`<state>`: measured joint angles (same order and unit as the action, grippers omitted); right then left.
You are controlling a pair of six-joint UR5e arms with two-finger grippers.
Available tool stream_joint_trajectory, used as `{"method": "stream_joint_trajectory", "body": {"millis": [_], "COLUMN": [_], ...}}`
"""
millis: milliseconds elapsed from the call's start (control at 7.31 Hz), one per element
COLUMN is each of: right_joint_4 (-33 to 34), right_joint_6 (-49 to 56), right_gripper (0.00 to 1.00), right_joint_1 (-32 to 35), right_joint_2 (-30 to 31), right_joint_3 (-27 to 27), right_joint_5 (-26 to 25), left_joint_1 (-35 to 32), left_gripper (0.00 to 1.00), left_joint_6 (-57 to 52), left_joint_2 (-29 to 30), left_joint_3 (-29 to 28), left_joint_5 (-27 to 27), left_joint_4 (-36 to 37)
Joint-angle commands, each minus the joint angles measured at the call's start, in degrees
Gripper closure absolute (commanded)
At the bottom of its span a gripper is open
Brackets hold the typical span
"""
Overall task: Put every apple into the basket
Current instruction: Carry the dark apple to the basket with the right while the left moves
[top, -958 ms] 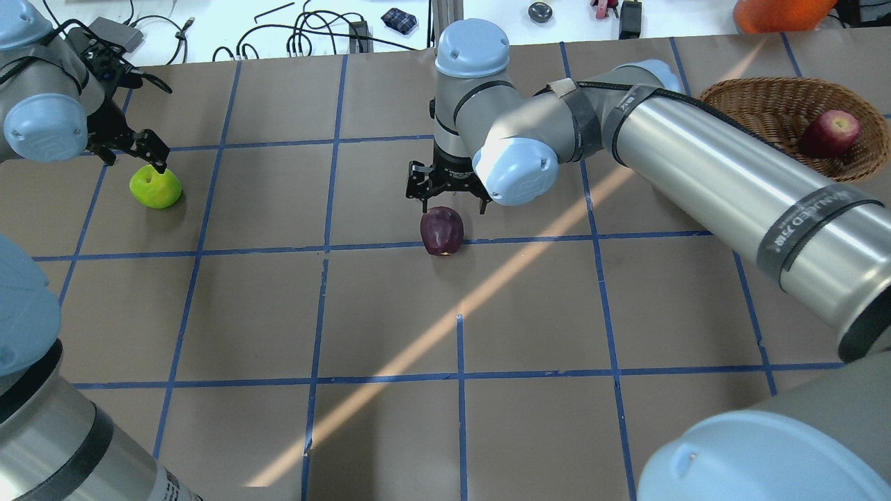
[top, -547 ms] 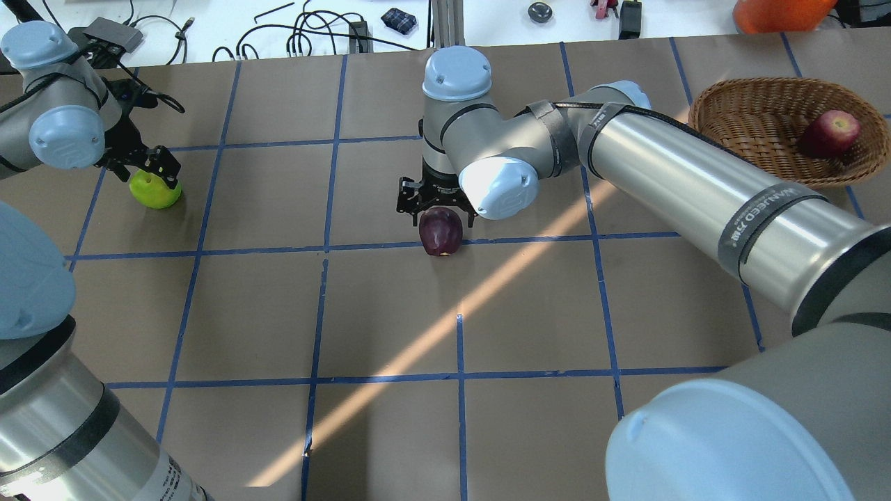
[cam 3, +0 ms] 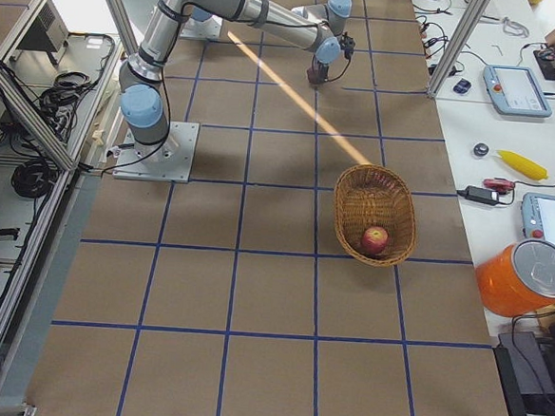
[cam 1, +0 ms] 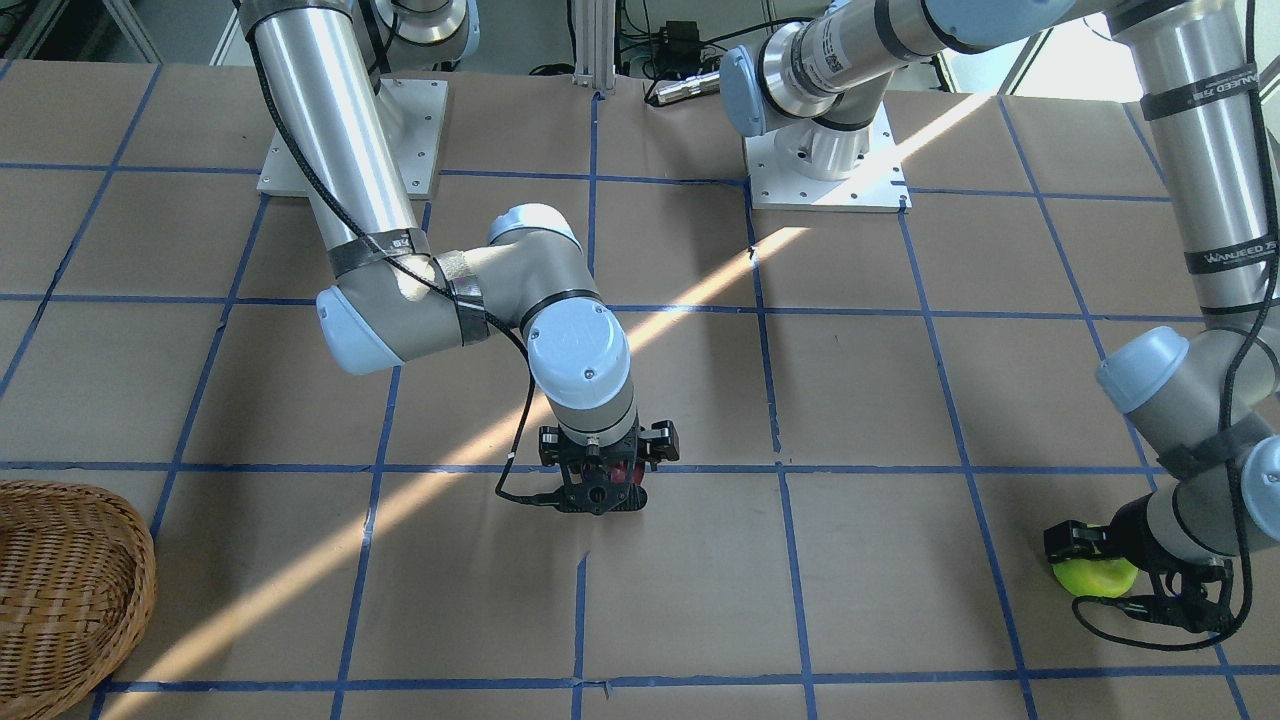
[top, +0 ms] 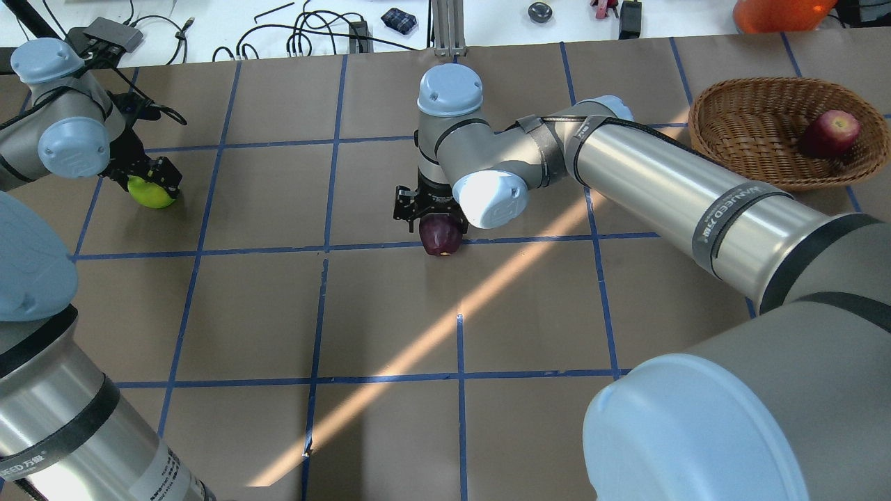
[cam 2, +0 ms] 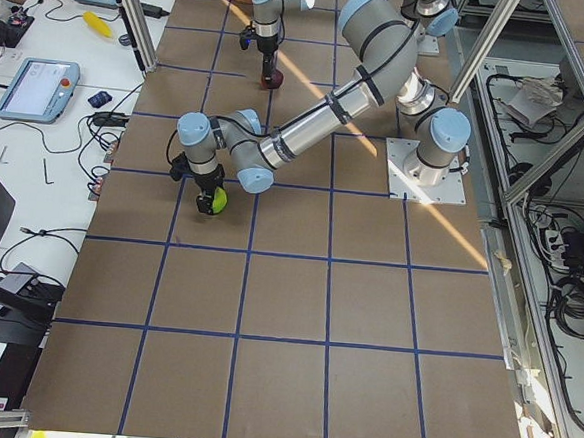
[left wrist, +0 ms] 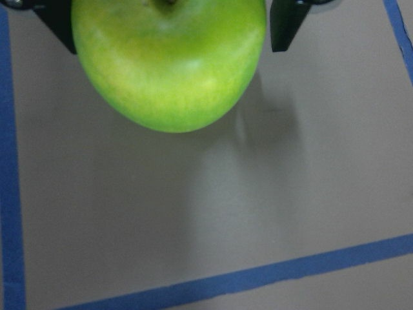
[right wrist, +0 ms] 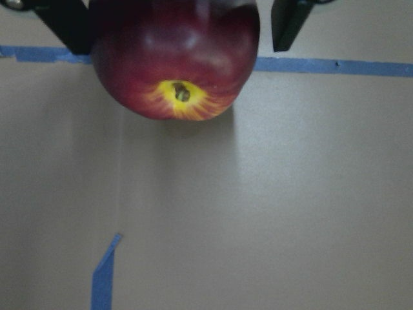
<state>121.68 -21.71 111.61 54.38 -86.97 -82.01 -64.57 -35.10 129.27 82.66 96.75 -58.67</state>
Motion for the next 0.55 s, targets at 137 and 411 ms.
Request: {"method": "stream_joint_trajectory", "body": {"millis": [137, 411], "right_joint_4": [-0.21, -5.53], "right_joint_6": [0.09, 0.70], "right_gripper": [1.00, 1.00], "right_joint_1": [-0.33, -2.96], "right_joint_2": [-0.07, 4.64], "right_joint_3": [0.31, 1.88], "right_joint_5": [-0.61, -6.27], "left_joint_1": [-1.61, -7.03], "left_gripper": [0.72, 0.72], "left_joint_6": [2.73, 9.65], "left_joint_2": [-3.56, -9.79], "left_joint_3": [0.57, 4.67], "left_joint_5": [-1.90, -4.03], "left_joint_4": [-3.53, -8.72]}}
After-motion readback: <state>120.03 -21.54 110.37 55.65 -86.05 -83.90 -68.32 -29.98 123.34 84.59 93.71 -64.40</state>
